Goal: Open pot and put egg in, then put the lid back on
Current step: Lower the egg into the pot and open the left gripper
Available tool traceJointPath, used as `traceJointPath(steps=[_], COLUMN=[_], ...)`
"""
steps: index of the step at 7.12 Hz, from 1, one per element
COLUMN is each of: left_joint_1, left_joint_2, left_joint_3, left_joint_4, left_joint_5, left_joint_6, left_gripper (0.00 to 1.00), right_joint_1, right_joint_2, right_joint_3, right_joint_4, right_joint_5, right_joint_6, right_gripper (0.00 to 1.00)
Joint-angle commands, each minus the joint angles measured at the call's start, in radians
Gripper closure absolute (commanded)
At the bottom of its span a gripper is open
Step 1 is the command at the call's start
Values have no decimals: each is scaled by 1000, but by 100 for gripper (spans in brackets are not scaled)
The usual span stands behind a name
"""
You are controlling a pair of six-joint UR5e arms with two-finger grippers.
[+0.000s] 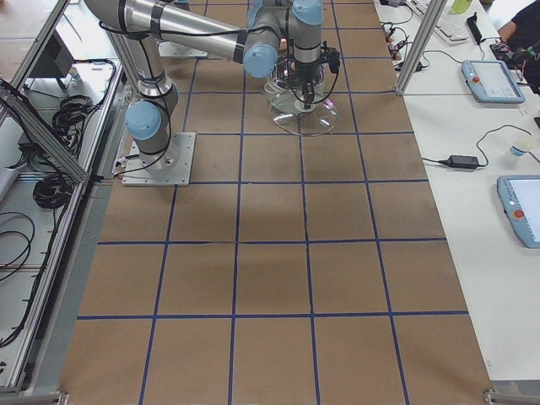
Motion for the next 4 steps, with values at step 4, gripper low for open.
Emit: traceJointPath(steps=[4], left_joint_1=[83], left_joint_2=[127], left_joint_3=[20], left_joint_4=[-74], left_joint_5=[5], left_joint_6=[135], left_gripper=[10], right_joint_1=[6], right_joint_2=[-6], right_joint_3=[2], right_joint_4=[2], right_joint_5=[6], right_joint_6=[9], right_gripper=[81])
